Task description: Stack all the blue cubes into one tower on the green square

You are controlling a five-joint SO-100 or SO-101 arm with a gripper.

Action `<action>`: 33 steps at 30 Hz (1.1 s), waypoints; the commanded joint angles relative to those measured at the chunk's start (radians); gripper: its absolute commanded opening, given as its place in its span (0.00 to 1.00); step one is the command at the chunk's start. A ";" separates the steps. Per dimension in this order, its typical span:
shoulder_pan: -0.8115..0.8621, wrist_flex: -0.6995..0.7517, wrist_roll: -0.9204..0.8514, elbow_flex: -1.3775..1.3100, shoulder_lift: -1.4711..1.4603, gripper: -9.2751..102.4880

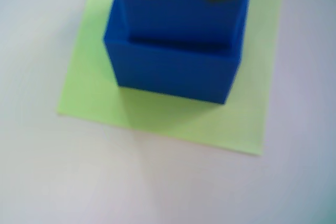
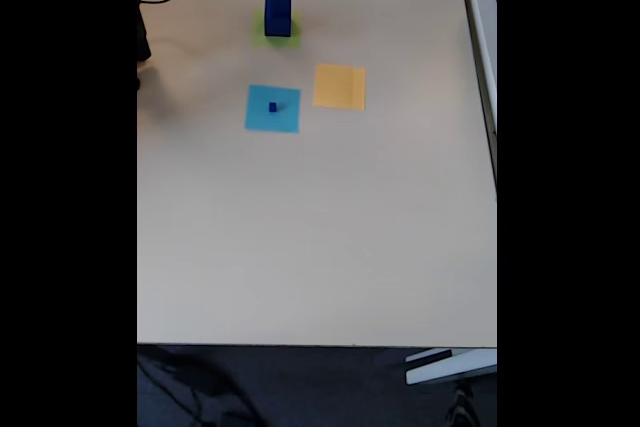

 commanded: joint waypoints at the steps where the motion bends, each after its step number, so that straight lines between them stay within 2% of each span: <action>1: -0.008 -0.025 -0.012 0.008 0.025 0.08; 10: 0.014 -0.077 -0.049 0.126 0.077 0.08; 33: 0.035 -0.061 -0.048 0.156 0.141 0.08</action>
